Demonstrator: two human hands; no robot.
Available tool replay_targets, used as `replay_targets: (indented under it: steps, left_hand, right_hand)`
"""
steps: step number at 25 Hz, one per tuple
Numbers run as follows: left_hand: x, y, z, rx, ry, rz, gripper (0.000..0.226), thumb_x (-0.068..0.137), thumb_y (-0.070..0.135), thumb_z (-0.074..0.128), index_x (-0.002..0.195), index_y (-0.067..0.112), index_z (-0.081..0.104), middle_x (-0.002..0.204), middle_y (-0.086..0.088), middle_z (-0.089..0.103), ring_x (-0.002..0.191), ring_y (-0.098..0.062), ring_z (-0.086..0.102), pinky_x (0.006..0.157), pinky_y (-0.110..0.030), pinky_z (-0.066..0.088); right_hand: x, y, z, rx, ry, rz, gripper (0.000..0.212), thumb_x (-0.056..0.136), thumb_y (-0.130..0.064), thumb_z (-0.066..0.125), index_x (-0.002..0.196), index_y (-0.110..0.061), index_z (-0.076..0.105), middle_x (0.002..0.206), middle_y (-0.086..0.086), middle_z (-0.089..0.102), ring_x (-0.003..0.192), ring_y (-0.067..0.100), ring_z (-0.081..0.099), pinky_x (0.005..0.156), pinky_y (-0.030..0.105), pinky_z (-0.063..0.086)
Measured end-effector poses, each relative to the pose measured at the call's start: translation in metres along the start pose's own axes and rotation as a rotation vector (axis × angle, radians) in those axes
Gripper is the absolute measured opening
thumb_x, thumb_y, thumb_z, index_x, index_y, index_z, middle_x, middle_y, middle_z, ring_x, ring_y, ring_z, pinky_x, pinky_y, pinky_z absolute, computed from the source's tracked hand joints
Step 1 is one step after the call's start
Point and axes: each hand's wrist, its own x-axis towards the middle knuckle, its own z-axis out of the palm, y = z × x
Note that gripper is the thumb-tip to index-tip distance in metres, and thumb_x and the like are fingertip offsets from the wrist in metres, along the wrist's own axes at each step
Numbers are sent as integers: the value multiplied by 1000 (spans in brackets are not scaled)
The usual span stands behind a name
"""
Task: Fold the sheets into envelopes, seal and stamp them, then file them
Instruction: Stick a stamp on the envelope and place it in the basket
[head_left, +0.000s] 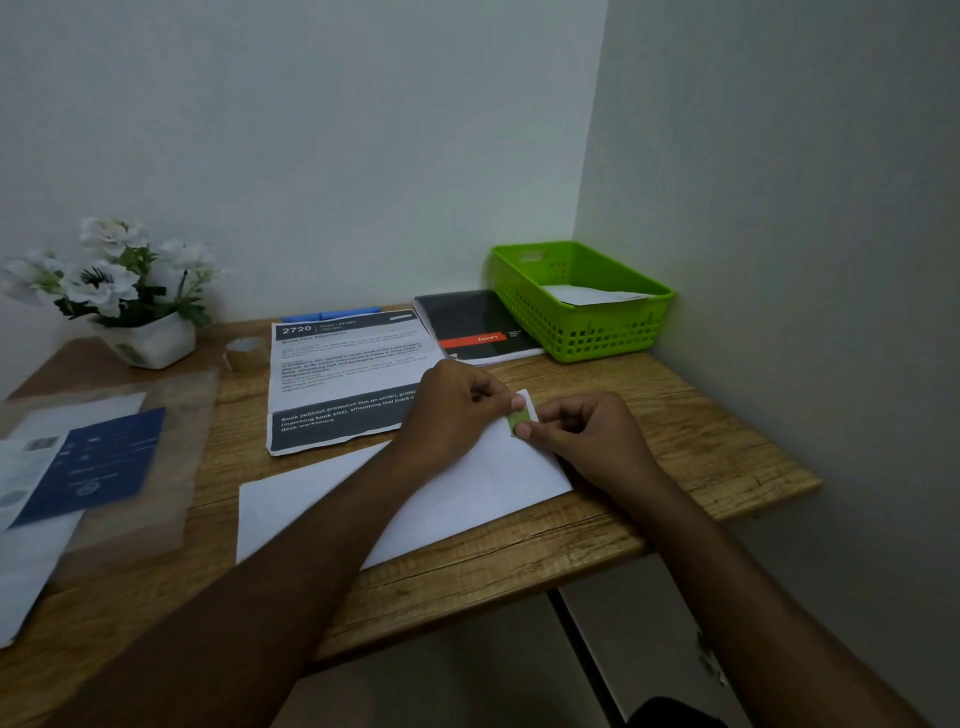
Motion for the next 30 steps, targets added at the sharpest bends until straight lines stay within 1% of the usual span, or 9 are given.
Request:
replay_targets:
  steps: [2, 4, 9, 17, 20, 22, 26, 28, 30]
  left_hand:
    - [0, -1, 0, 25, -12, 12, 9, 78, 22, 75, 72, 16, 76, 70, -8, 72, 63, -13, 60, 61, -31, 47]
    - [1, -3, 1, 44, -11, 21, 10, 78, 24, 75, 71, 18, 76, 67, -5, 72, 61, -15, 60, 60, -33, 46]
    - [1, -3, 1, 117, -14, 70, 9, 75, 28, 76, 68, 22, 75, 59, 9, 66, 52, 2, 51, 54, -25, 42]
    - [-3, -3, -2, 212, -61, 168, 42, 92, 29, 57, 51, 32, 49, 45, 12, 42, 48, -2, 42, 52, -25, 27]
    - [-5, -5, -4, 137, -69, 165, 33, 96, 27, 50, 70, 22, 68, 60, 15, 58, 59, 2, 52, 60, -26, 39]
    - [-7, -5, -4, 96, -56, 117, 32, 98, 26, 47, 87, 12, 74, 70, 6, 66, 68, -6, 60, 70, -33, 49]
    - [-16, 11, -12, 150, 167, 216, 32, 95, 32, 49, 88, 9, 71, 77, -3, 69, 73, -18, 63, 70, -42, 51]
    - [-27, 22, -14, 150, 330, 325, 32, 92, 31, 52, 80, 9, 71, 72, -1, 67, 68, -15, 61, 64, -38, 49]
    - [-49, 29, -8, 115, 356, 367, 32, 91, 31, 54, 70, 12, 70, 62, 8, 63, 57, -7, 58, 59, -35, 49]
  right_hand:
    - [-1, 0, 0, 11, -2, 5, 8, 72, -24, 84, 77, -23, 78, 72, -9, 75, 66, 3, 70, 58, 23, 50]
    - [0, 0, 0, 17, -6, 22, 10, 71, -26, 85, 77, -22, 78, 73, -8, 75, 67, 5, 70, 61, 27, 52]
    - [1, -1, 0, -15, -51, 43, 22, 69, -34, 85, 77, -15, 77, 72, 1, 75, 73, 21, 73, 69, 39, 55]
    - [-1, -6, -3, 72, -170, 43, 17, 86, -23, 71, 78, -10, 77, 78, 8, 76, 72, 13, 70, 63, 21, 52]
    - [-2, -10, -2, 140, -132, 45, 35, 91, -29, 64, 59, -20, 73, 64, 1, 72, 58, 5, 63, 54, 14, 46]
    - [-2, -10, -1, 104, -132, 41, 22, 89, -28, 67, 69, -22, 74, 68, -3, 73, 60, 2, 63, 55, 15, 46]
    - [-2, -11, -1, 111, -40, 44, 13, 87, -22, 71, 76, -16, 75, 69, -6, 72, 60, 2, 62, 53, 14, 45]
    - [-4, -13, -3, 200, 6, 50, 11, 87, -20, 70, 84, -11, 76, 72, -3, 75, 63, 3, 66, 51, 15, 48]
    - [-6, -15, -6, 289, 39, 64, 11, 87, -20, 70, 90, -12, 76, 78, 2, 76, 66, 9, 69, 50, 20, 51]
